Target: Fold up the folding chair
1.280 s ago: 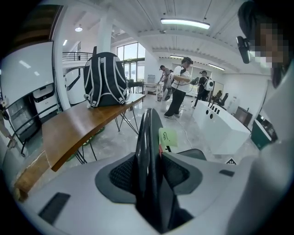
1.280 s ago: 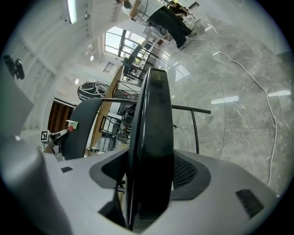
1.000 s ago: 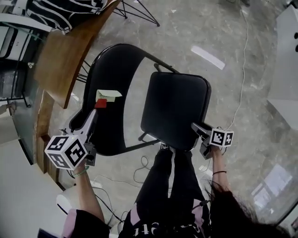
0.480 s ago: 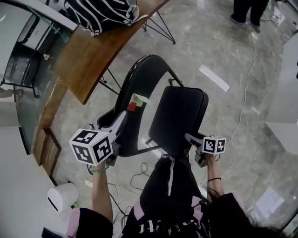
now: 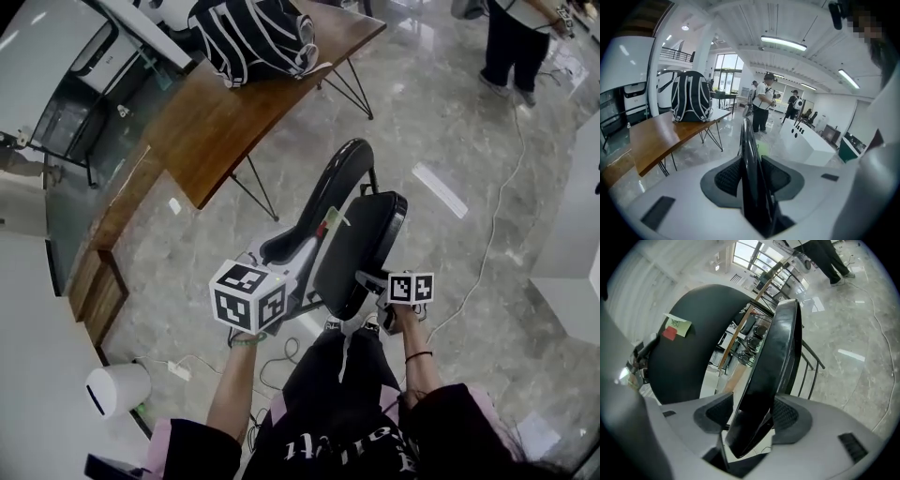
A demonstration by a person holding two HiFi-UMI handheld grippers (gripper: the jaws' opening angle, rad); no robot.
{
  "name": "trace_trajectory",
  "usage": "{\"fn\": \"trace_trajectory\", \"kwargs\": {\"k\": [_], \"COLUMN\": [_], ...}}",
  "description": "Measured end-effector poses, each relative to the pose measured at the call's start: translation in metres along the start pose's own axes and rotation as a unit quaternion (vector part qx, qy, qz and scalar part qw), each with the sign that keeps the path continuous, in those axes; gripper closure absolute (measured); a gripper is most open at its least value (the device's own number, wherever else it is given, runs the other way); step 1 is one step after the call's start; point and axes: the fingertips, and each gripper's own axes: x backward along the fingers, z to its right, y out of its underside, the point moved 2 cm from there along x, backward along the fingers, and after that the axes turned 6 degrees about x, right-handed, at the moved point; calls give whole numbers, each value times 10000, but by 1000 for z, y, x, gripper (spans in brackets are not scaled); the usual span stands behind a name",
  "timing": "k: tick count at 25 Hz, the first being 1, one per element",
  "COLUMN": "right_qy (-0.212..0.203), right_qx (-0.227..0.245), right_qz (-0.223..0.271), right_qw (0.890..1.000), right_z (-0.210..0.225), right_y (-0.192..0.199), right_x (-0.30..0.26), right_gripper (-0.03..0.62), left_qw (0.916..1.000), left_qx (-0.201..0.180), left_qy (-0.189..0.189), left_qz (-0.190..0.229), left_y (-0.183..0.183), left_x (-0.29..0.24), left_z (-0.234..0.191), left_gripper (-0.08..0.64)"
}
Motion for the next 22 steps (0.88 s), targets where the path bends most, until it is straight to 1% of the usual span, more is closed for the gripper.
{"fn": "trace_trajectory", "kwargs": {"k": [3,7,10,13,15,18,21,22], "right_qy": [96,32,51,44,104,125,191,227], "right_qx": [14,-9,187,191,176,16,-226,-291], "right_qz": [-53,3,-128,-141,-96,99,313,352], "right_qw": [9999,10000,9997,9997,9997,9999,9991,9987], "right_z": [-9,-24,-37,-48,-50,-55,-58,-57], "right_y": [-3,-13,-22,-29,-32,-38,-42,-43], "right_x": [-4,-16,-29,-42,-45,-55,-66,-69], "right_gripper": [334,334,334,334,334,338,374,394], "left_qw": [10000,9999,9999,9997,9998,9999,9996,9995], "left_qx": [-8,-97,-123,-148,-127,-86,-173,-196], "left_qy": [27,-54,-85,-170,-152,-73,-174,-203], "left_qz": [-50,-74,-70,-68,-83,-106,-123,-130], "left_y": [2,1,-4,-9,-10,-7,-4,-5], "left_x": [1,3,6,9,8,7,8,9], "left_z": [14,19,14,4,2,4,2,-1], "left_gripper": [431,431,431,433,433,433,433,433]}}
